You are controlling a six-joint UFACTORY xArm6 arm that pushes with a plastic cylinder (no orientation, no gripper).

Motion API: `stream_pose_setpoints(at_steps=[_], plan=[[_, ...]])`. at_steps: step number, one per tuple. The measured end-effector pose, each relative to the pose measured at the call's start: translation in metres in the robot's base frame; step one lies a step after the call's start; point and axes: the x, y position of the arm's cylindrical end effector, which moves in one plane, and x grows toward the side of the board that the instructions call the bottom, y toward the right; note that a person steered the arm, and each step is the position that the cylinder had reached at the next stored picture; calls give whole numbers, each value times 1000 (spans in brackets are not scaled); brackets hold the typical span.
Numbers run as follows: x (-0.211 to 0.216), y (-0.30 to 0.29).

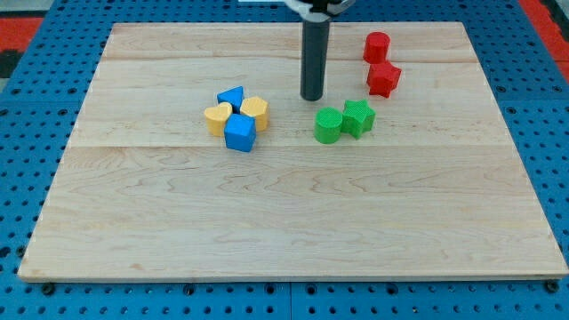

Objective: Separate the green circle from the green star

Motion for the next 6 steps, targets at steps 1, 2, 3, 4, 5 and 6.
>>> stream_pose_setpoints(at_steps=[1,2,3,4,5,6], plan=[[34,-2],[64,36],[98,68],[114,86],[113,61],[67,42]])
